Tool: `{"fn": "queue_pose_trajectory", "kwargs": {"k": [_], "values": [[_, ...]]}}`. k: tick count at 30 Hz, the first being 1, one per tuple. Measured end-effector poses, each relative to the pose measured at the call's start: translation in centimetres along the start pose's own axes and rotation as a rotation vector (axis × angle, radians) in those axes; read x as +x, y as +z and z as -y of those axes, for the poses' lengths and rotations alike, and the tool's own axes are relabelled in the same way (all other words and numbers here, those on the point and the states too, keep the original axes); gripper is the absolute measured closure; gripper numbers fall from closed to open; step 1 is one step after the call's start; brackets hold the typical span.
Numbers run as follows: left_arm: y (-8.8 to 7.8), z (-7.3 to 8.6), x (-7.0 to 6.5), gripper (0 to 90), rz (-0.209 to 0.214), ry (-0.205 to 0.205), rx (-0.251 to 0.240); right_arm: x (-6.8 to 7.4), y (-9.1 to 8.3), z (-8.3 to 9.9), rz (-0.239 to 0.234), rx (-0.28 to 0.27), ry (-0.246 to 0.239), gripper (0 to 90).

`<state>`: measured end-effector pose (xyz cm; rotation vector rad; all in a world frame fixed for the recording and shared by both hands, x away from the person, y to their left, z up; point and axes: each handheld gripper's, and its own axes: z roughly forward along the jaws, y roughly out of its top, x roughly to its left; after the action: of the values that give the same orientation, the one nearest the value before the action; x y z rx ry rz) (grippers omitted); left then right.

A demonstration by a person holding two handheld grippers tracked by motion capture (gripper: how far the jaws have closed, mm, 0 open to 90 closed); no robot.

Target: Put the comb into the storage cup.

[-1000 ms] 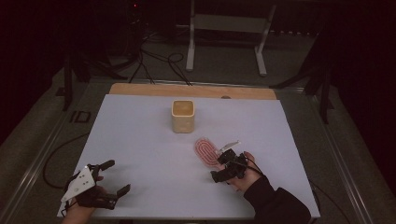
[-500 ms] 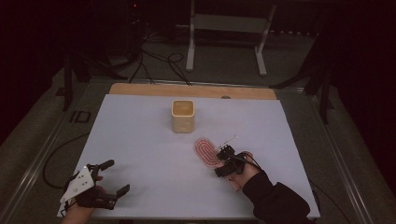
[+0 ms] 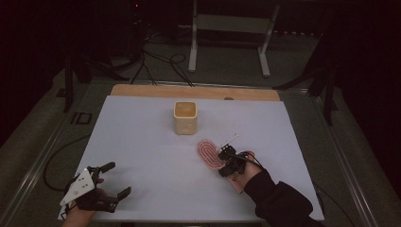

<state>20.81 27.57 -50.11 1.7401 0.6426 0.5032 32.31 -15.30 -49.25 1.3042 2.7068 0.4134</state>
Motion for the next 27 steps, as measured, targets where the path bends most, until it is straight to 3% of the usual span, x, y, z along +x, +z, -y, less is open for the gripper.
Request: {"fn": "queue_pose_trajectory", "kwargs": {"k": [3,8,13,27], "values": [[0.0,0.1,0.0,0.0,0.0,-0.003,0.003,0.3,0.0,-0.2,0.011,0.018,-0.036,67.4],[0.0,0.1,0.1,0.0,-0.001,-0.006,0.006,-0.1,0.1,-0.3,-0.006,0.031,-0.006,69.3],[0.1,0.1,0.1,0.0,-0.001,-0.005,0.006,0.1,0.0,-0.4,0.011,0.038,-0.015,70.0],[0.1,0.2,0.2,0.0,-0.005,-0.008,0.013,-0.6,-0.9,0.7,-0.041,-0.057,0.03,70.0]]}}
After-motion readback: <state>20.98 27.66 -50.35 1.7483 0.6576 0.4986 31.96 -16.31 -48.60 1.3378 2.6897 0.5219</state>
